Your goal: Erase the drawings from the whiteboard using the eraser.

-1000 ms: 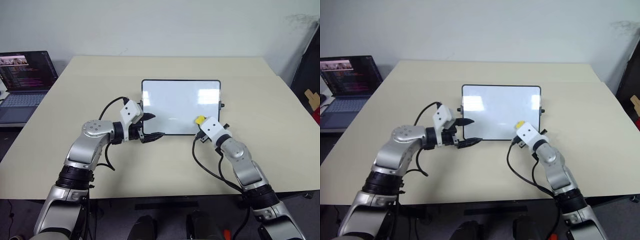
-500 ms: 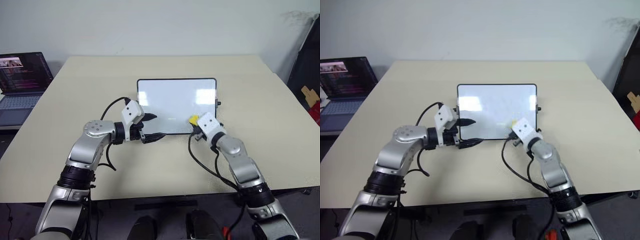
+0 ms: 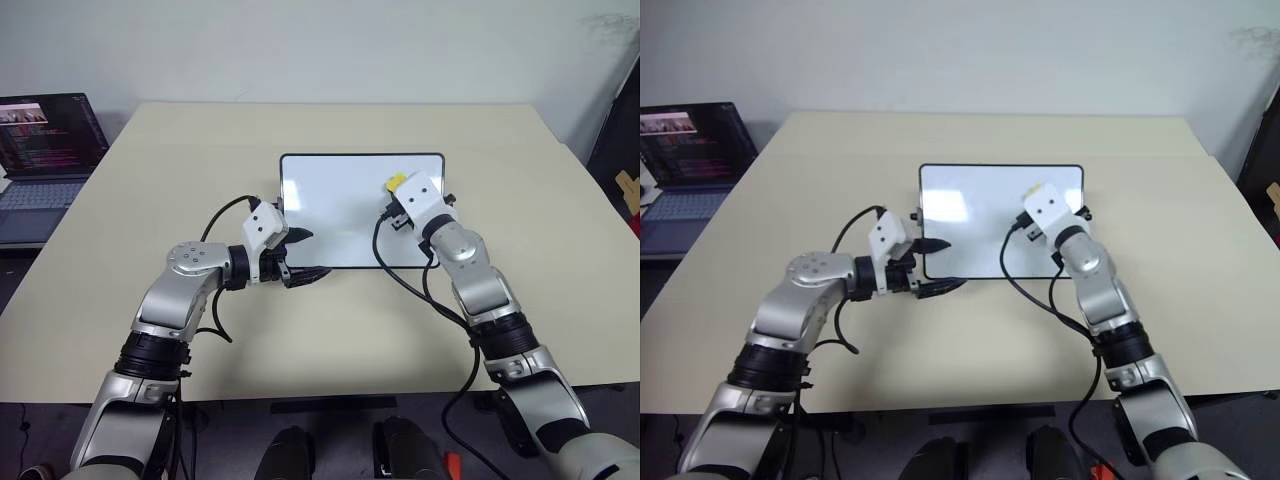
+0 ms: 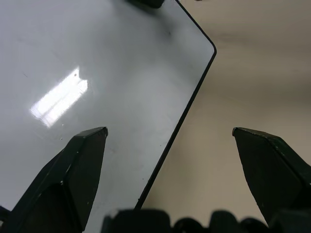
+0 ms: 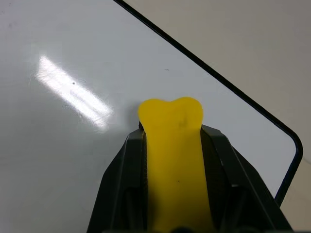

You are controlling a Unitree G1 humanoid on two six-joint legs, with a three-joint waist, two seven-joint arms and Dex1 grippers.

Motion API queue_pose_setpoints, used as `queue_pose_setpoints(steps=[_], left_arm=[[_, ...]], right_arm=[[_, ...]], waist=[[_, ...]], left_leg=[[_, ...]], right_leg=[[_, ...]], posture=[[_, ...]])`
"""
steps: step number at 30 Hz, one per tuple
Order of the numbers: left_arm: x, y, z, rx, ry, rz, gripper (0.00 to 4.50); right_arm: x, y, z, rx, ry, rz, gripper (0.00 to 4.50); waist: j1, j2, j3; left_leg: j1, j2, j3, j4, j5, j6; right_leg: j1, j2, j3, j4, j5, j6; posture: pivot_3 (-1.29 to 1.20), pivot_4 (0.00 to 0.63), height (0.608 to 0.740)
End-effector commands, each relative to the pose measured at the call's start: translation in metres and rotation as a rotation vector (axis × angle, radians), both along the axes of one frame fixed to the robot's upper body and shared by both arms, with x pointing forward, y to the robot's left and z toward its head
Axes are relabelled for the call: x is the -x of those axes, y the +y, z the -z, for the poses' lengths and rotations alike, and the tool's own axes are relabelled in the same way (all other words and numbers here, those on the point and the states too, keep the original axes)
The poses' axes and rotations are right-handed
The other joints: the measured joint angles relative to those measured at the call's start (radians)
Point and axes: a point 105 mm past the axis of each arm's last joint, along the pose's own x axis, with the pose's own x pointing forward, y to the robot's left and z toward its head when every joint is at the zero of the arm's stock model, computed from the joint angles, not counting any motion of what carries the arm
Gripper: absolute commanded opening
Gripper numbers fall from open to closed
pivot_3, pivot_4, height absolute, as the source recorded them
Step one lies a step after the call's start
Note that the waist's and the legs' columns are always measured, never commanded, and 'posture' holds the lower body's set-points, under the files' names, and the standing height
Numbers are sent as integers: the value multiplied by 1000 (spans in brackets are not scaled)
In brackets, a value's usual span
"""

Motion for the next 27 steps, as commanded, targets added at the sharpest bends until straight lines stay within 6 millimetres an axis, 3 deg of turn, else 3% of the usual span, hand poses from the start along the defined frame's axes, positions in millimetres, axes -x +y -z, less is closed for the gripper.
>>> queue_pose_setpoints(steps=[1,5,13,23,27], left_arm=[[2,-3,-12,10,-48,18,4500],[3,-6,-12,15,-45,30,4500],[2,-7,-13,12,-45,41,4500],[4,-16,-13,19,-43,75,4500],[9,-30,-18,28,-59,140,4500]], right_arm=[[13,-20,48,53,168,33,1142],[30,-30,80,89,265,41,1142],[46,-35,102,98,364,48,1141],[57,-40,107,138,401,30,1141],[65,-40,87,47,345,24,1141]], waist=[[3,-1,-1],[0,-1,-1],[-2,-1,-1],[-1,-2,-1],[0,-2,-1]], left_leg=[[1,0,-1,0,0,0],[14,-1,-1,-1,0,1],[27,2,-1,0,1,1],[29,2,-1,0,0,1],[28,2,-1,0,0,1]], right_leg=[[1,0,0,0,0,0],[15,0,-1,-2,0,1],[29,6,0,-3,-3,5],[30,6,1,-4,-3,5],[30,5,1,-4,-3,6]], posture=[[0,150,740],[0,150,740],[0,150,740],[0,150,740],[0,150,740]])
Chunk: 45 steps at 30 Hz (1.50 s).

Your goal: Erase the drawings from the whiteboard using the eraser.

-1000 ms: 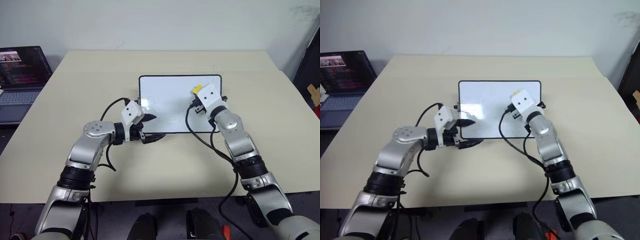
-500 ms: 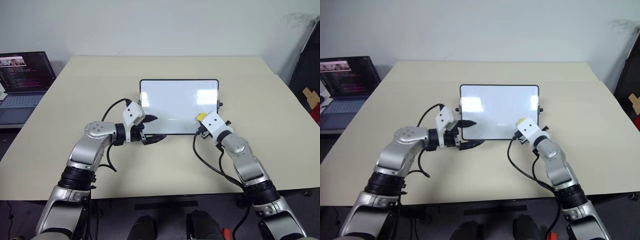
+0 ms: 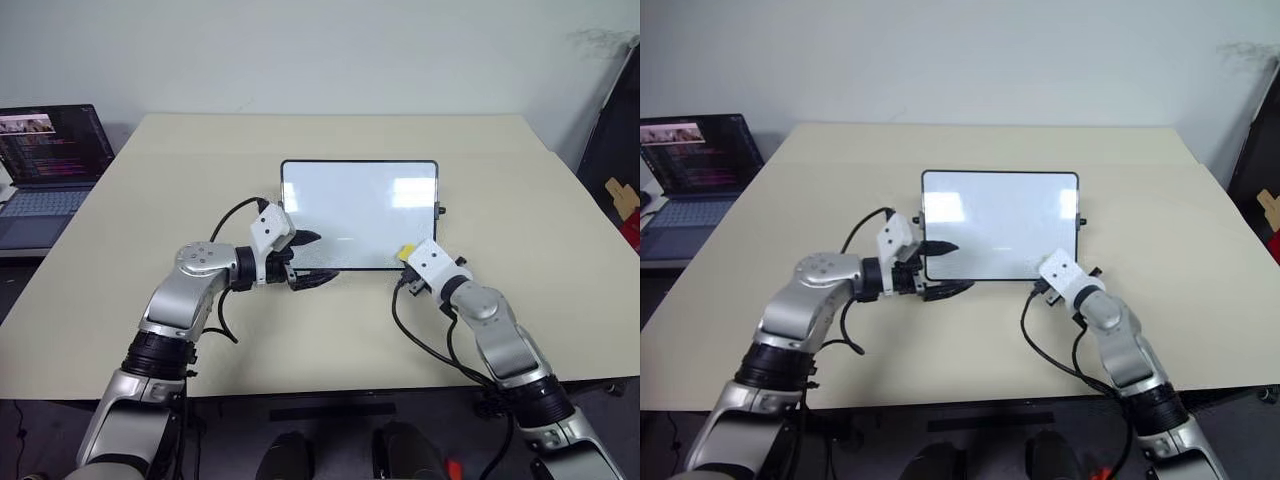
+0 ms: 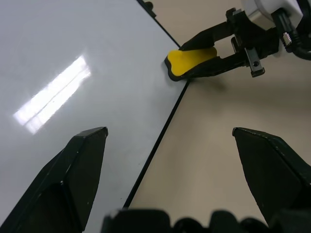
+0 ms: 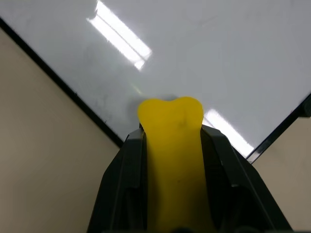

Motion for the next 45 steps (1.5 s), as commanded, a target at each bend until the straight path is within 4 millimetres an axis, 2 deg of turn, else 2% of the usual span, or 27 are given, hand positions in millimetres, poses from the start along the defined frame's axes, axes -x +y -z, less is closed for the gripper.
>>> queue_pose_setpoints(steps=[1,4,8,11,14,18,26,33,39,42,43,45], left_arm=[[6,-19,-21,21,-77,95,4500],[11,-28,-26,20,-91,155,4500],[18,-40,-30,12,-107,240,4500],[25,-49,-32,7,-113,315,4500],[29,-64,-32,-2,-122,399,4500],[28,-84,-34,-5,-144,479,4500],[32,-112,-25,-64,-181,613,4500],[30,-123,-16,-92,-224,622,4500],[27,-123,-16,-75,-233,598,4500],[24,-119,-18,-50,-239,552,4500],[22,-118,-19,-42,-242,537,4500],[15,-110,-23,8,-236,448,4500]], right_arm=[[8,-13,-1,-87,39,64,1141],[18,-23,-21,-187,12,100,1141],[34,-48,-44,-309,-20,190,1141],[42,-67,-52,-341,-31,258,1141],[45,-88,-47,-335,-21,344,1141],[40,-103,-37,-359,7,419,1141],[33,-116,-18,-391,43,484,1141],[25,-124,-18,-442,33,509,1141],[14,-135,-24,-525,8,542,3117],[11,-141,-39,-585,-65,554,4198],[10,-142,-42,-593,-80,557,4472],[12,-137,-58,-597,-138,514,4472]], waist=[[2,0,0],[2,1,1],[3,2,2],[3,2,2],[5,2,2],[7,3,2],[1,4,2],[2,4,2],[2,4,2],[2,4,2],[2,4,2],[1,5,2]], left_leg=[[0,0,0,0,0,0],[-5,0,-3,0,0,0],[-19,-2,-2,0,0,0],[-26,-2,-4,-1,0,-1],[-30,-3,-5,-1,0,-1],[-30,-6,-4,0,-1,0],[-29,-5,-3,-1,-1,0],[-28,-6,-2,0,-1,0],[-28,-6,-2,0,-1,0],[-28,-6,-2,0,-1,0],[-28,-6,-2,0,-1,0],[-28,-6,-2,0,-1,0]], right_leg=[[0,-1,0,0,0,0],[-3,-2,-1,-2,0,0],[-18,-3,-1,2,3,-4],[-24,-4,-1,0,2,-4],[-26,-4,-2,-2,2,-3],[-26,-4,-3,-2,2,-3],[-25,-2,-3,-1,1,-2],[-25,-2,-3,0,1,-2],[-25,-2,-2,0,1,-2],[-25,-2,-2,0,1,-2],[-25,-3,-2,1,1,-2],[-25,-2,-2,1,1,-2]], posture=[[0,150,740],[0,150,740],[0,150,740],[0,150,740],[0,150,740],[0,150,740],[0,150,740],[0,150,740],[0,150,740],[0,150,740],[0,150,740],[0,150,740]])
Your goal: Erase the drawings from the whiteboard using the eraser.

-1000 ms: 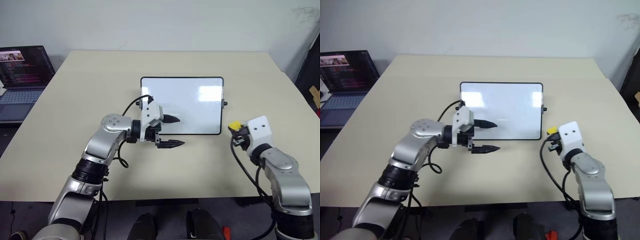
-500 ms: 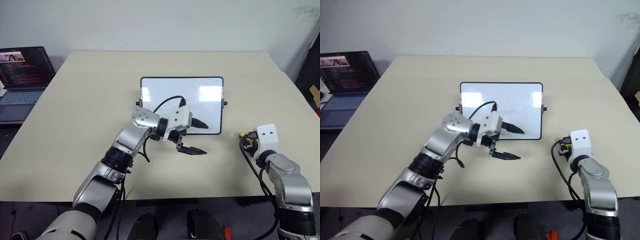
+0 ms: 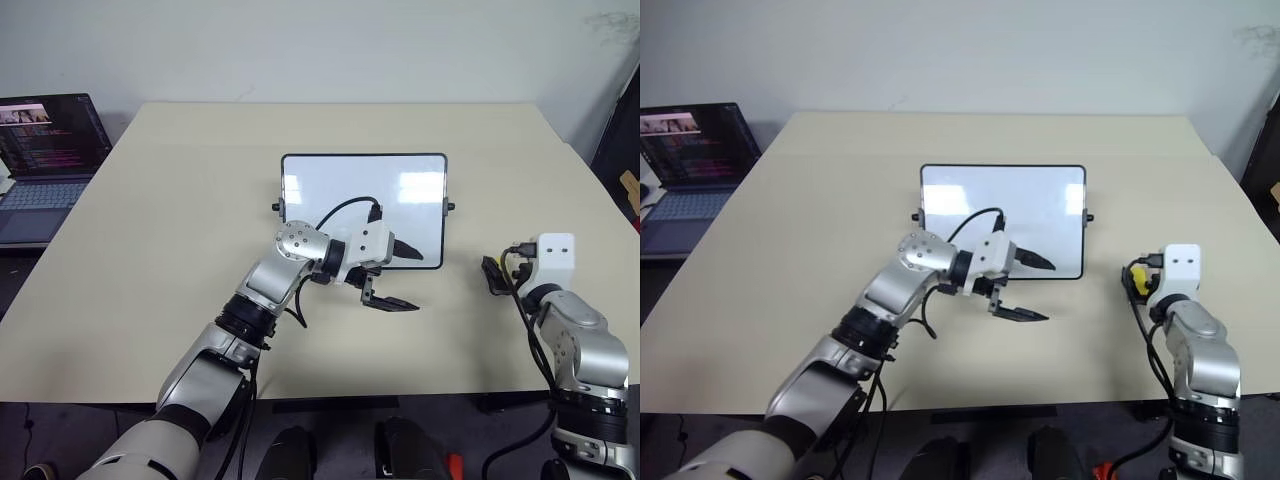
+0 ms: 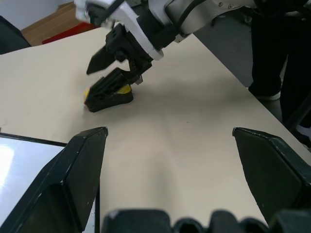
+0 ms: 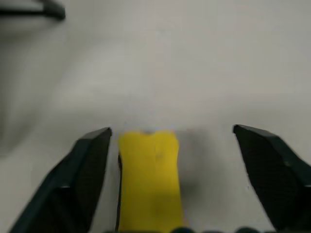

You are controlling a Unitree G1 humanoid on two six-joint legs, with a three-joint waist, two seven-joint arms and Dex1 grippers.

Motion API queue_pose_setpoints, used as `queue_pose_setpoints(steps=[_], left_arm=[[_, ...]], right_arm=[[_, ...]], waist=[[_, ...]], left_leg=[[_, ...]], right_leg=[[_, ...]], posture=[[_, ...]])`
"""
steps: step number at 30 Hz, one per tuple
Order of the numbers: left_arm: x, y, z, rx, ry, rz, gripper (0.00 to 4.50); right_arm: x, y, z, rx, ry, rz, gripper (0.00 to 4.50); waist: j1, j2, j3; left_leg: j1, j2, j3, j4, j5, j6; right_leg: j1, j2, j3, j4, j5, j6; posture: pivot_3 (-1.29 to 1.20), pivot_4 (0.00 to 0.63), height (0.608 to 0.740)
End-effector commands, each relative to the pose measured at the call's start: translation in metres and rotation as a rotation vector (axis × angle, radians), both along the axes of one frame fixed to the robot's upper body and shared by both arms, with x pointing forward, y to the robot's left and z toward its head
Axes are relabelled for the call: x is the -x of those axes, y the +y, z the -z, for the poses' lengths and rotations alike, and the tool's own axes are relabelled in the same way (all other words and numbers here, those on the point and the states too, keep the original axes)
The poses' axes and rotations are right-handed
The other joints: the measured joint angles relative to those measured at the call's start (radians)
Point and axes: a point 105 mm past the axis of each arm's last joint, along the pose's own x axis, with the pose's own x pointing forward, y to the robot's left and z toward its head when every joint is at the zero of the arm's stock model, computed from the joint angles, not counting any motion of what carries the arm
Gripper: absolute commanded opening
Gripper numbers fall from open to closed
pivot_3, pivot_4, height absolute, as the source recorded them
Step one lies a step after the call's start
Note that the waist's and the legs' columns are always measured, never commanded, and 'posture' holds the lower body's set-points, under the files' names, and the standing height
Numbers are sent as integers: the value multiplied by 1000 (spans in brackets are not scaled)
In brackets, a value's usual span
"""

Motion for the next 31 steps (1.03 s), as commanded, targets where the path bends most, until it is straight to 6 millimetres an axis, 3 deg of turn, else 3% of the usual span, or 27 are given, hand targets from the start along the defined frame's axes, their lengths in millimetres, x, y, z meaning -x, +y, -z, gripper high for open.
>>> queue_pose_setpoints(steps=[1,2,5,7,9,12,14,16,18,25,31], left_arm=[[-10,11,-15,106,-11,-114,4500],[-12,14,-16,122,-11,-145,4500],[-20,42,-21,235,-20,-347,4500],[-25,78,-26,351,-33,-599,4500],[-23,107,-27,431,-42,-790,4500],[-24,154,-18,515,-51,-1100,4500],[-24,163,-12,523,-61,-1207,4500],[-20,209,18,522,-41,-1472,4500],[-10,233,39,509,-26,-1635,4500],[4,222,45,528,-10,-1681,4500],[5,214,47,521,8,-1672,4500]], right_arm=[[2,2,-36,22,-151,-15,4472],[4,4,-41,28,-177,-26,4472],[20,44,-63,-15,-286,-184,4472],[39,73,-56,8,-306,-251,4472],[54,86,-44,7,-305,-255,4472],[73,95,-26,10,-329,-264,4472],[78,87,-19,21,-330,-237,4472],[88,92,2,7,-290,-259,4472],[93,88,11,-39,-282,-263,4472],[85,60,11,-63,-312,-193,4472],[86,60,19,-87,-245,-176,4472]], waist=[[-1,0,0],[-2,0,0],[-3,1,0],[-4,2,-1],[-2,2,-1],[8,2,-1],[16,2,-1],[24,1,-1],[25,0,-2],[30,-1,0],[27,0,-1]], left_leg=[[0,0,0,0,0,0],[0,0,0,0,0,0],[0,1,0,0,0,0],[0,3,0,-1,0,0],[-1,4,-1,-1,0,0],[-1,3,-2,0,-1,0],[1,0,-2,2,-1,0],[3,-2,-3,2,-1,0],[11,-2,-1,0,-1,0],[16,1,0,1,-1,0],[17,1,0,-1,-1,0]], right_leg=[[0,0,0,0,0,0],[0,0,0,0,0,0],[-1,0,1,1,0,0],[-2,-2,2,1,0,0],[-2,-2,3,0,-1,-1],[-2,-3,3,0,-1,-1],[2,-5,2,0,0,0],[5,-4,1,-1,1,2],[11,-4,1,-2,0,3],[16,-3,0,-2,-1,2],[17,-3,1,-2,-1,1]], posture=[[0,150,740],[0,150,740],[0,150,740],[0,150,740],[0,150,740],[0,150,740],[0,150,740],[0,150,740],[0,150,740],[0,150,740],[0,150,740]])
